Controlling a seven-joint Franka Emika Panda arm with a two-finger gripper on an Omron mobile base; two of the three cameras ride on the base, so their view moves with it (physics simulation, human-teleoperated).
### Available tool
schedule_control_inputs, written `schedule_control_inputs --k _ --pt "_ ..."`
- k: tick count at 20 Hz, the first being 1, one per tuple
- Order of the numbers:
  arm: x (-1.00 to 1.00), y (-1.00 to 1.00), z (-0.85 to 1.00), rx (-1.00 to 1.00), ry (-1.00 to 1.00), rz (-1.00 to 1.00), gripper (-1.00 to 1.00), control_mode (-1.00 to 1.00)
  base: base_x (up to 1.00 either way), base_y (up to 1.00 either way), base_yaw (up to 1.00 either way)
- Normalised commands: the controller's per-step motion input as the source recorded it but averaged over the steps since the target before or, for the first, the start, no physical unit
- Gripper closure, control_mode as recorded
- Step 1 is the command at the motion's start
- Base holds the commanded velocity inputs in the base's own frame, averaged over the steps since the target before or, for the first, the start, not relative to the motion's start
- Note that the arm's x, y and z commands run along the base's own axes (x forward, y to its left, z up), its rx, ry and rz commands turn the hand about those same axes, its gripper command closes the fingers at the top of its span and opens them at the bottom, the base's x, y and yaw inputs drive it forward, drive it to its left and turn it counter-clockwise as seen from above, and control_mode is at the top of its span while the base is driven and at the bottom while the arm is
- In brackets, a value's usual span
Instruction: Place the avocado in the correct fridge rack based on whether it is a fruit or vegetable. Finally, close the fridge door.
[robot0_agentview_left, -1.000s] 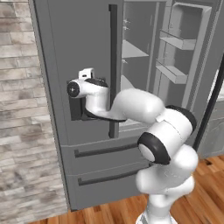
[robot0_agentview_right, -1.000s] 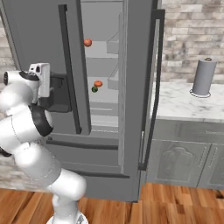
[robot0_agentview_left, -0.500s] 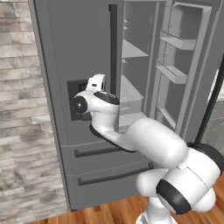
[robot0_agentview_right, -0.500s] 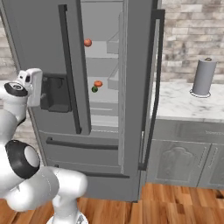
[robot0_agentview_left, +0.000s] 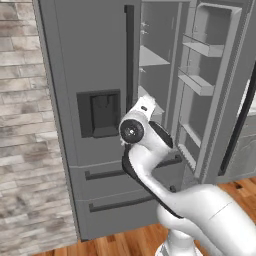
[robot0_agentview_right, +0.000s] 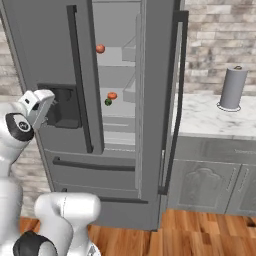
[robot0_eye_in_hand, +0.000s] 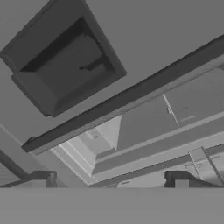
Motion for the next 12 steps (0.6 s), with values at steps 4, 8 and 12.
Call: schedule_control_inputs --k 4,8,12 --pt "-1.00 -0.97 0.34 0.46 -0.03 -0.18 -1.00 -1.00 0.00 0.00 0.00" --pt "-1.00 -1.00 0.47 0.44 -0.05 -0.16 -1.00 -1.00 0.00 0.00 0.00" --pt "-1.00 -1.00 0.34 0.45 -0.05 -0.16 -1.00 -1.00 0.00 0.00 0.00"
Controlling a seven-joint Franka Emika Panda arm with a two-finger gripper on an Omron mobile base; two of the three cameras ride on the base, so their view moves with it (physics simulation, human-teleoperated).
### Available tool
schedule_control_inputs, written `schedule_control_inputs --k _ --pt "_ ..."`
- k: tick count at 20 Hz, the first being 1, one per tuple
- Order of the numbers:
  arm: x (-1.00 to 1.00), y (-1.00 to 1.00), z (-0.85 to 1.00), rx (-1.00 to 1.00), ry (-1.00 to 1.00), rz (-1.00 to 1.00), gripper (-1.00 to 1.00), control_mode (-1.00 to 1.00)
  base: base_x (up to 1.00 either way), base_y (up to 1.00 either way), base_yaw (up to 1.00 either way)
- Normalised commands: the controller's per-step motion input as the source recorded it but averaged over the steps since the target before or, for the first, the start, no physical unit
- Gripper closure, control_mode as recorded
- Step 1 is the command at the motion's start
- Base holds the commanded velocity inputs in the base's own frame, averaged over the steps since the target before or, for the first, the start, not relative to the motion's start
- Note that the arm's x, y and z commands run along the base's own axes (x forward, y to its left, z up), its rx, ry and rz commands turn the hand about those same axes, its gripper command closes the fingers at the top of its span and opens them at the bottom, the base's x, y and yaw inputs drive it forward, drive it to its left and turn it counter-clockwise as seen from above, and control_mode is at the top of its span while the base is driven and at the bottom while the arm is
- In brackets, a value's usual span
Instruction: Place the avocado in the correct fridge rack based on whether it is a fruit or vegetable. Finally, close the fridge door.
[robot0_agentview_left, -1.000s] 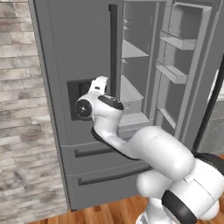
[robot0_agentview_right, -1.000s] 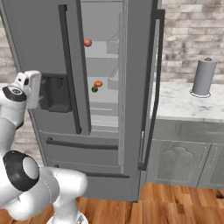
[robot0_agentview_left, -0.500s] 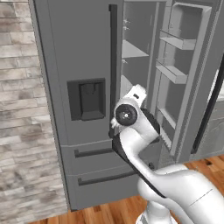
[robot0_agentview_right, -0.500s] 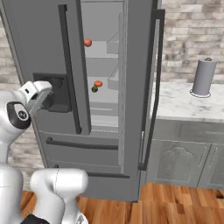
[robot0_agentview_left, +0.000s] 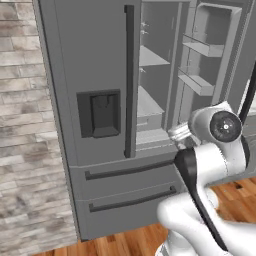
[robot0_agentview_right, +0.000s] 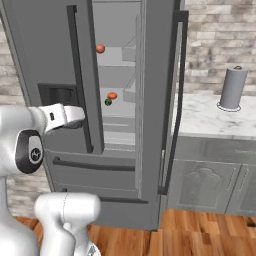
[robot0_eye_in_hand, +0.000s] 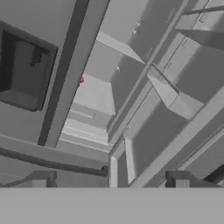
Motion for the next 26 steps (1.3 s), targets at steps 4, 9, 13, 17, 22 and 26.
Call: schedule_control_inputs --k 4,9,13,17,22,26 --pt "-1.00 -1.00 0.03 0.50 -0.10 -0.12 -1.00 -1.00 0.00 0.00 0.00" --pt "-0.93 -1.00 0.00 0.51 -0.11 -0.08 -1.00 -1.00 0.00 0.00 0.00" --pt "-0.29 -1.00 -0.21 0.52 -0.18 0.00 -1.00 -1.00 0.00 0.00 0.00" --pt "-0.08 -1.00 -0.24 0.53 -0.16 0.00 -1.00 -1.00 0.00 0.00 0.00" --pt "0.16 -0.98 -0.11 0.50 -0.04 0.04 -1.00 -1.00 0.00 0.00 0.00" --pt "0.51 -0.72 -0.28 0.48 -0.05 0.12 -1.00 -1.00 0.00 0.00 0.00"
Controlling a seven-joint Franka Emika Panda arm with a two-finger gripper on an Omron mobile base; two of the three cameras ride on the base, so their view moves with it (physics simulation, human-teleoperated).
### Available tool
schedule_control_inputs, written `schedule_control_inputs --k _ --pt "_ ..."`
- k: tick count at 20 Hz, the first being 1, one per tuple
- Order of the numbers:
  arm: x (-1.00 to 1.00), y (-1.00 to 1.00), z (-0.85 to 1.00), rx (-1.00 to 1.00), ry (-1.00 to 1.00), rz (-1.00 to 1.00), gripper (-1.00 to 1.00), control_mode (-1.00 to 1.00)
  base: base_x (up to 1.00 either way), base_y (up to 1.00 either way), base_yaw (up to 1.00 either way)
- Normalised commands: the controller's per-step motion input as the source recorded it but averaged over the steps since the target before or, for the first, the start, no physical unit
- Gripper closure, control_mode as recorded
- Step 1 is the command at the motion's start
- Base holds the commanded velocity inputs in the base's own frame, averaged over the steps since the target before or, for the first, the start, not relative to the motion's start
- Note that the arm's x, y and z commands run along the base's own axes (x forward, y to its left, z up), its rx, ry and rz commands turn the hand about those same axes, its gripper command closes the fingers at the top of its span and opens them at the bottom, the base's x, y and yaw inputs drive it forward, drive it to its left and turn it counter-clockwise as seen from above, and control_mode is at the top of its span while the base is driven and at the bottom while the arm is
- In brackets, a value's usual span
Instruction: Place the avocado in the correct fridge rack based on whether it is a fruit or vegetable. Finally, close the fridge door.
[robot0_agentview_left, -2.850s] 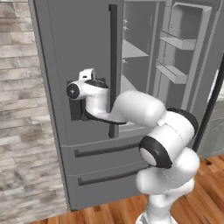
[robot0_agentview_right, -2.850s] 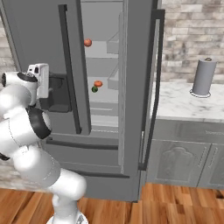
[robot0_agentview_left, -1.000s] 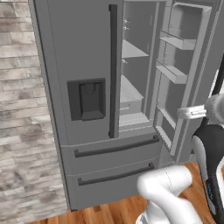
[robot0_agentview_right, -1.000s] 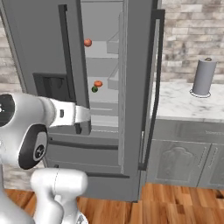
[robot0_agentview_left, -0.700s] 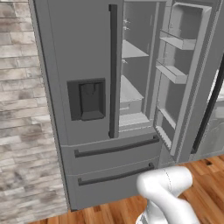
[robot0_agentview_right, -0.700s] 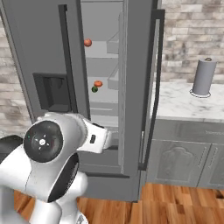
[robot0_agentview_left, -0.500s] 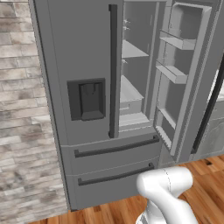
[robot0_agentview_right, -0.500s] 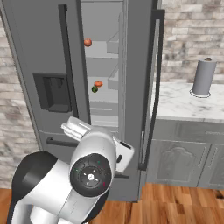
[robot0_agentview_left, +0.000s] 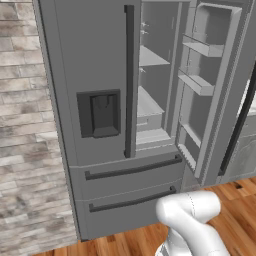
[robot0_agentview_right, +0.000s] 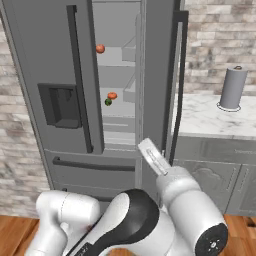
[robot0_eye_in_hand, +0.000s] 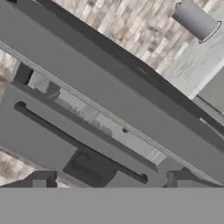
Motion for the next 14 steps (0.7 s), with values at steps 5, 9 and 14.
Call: schedule_control_inputs --k 5,9,14 --pt "0.65 -0.37 -0.45 0.38 -0.03 0.13 -1.00 -1.00 0.00 0.00 0.00" --pt "0.74 -0.17 -0.47 0.26 0.00 0.14 -1.00 -1.00 0.00 0.00 0.00" --pt "0.82 -0.13 -0.39 0.18 0.00 0.14 -1.00 -1.00 0.00 0.00 0.00"
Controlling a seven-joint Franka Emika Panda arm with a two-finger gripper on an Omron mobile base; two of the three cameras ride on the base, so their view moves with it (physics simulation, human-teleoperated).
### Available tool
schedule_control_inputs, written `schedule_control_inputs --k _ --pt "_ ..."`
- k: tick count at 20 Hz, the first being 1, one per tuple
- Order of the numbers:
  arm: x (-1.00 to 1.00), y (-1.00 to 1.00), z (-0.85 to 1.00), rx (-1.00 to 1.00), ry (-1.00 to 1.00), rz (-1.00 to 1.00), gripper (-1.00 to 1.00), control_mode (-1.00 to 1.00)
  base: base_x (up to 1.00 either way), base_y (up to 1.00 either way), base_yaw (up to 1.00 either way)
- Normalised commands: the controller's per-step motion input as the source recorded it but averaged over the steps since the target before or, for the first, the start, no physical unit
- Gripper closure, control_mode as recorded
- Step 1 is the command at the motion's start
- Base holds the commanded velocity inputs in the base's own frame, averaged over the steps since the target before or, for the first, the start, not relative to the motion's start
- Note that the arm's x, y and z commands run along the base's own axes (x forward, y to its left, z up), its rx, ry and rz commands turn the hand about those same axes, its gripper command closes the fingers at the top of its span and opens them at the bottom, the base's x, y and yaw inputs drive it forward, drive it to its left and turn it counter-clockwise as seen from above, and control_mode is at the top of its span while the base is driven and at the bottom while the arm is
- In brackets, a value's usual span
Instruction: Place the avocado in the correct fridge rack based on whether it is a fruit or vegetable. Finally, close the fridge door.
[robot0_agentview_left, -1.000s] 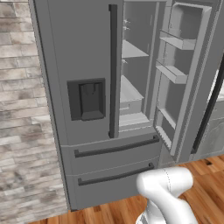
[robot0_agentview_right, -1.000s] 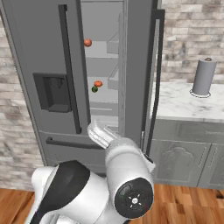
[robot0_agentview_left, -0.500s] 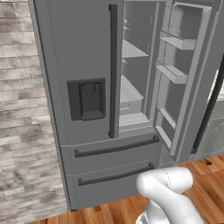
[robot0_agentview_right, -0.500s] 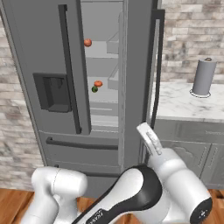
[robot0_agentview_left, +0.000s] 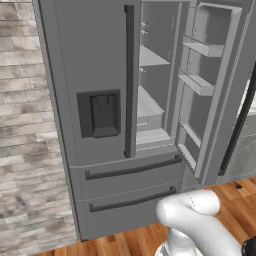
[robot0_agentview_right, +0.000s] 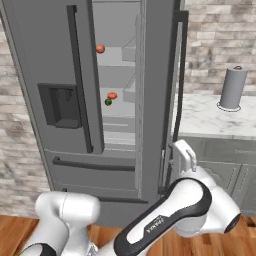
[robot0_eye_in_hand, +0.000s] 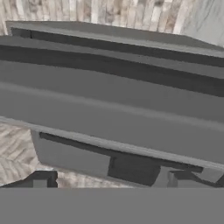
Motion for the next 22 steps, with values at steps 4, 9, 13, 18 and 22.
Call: schedule_control_inputs --k 4,9,13,18,22 --pt "0.81 -0.23 -0.31 0.14 0.03 0.16 -1.00 -1.00 0.00 0.00 0.00" --pt "0.74 -0.32 -0.24 0.14 0.04 0.17 -1.00 -1.00 0.00 0.00 0.00" --pt "0.65 -0.48 -0.22 0.11 0.05 0.18 -1.00 -1.00 0.00 0.00 0.00" --pt "0.55 -0.42 -0.28 0.08 0.03 0.17 -1.00 -1.00 0.00 0.00 0.00" --pt "0.65 -0.02 -0.39 0.01 0.04 0.12 -1.00 -1.00 0.00 0.00 0.00"
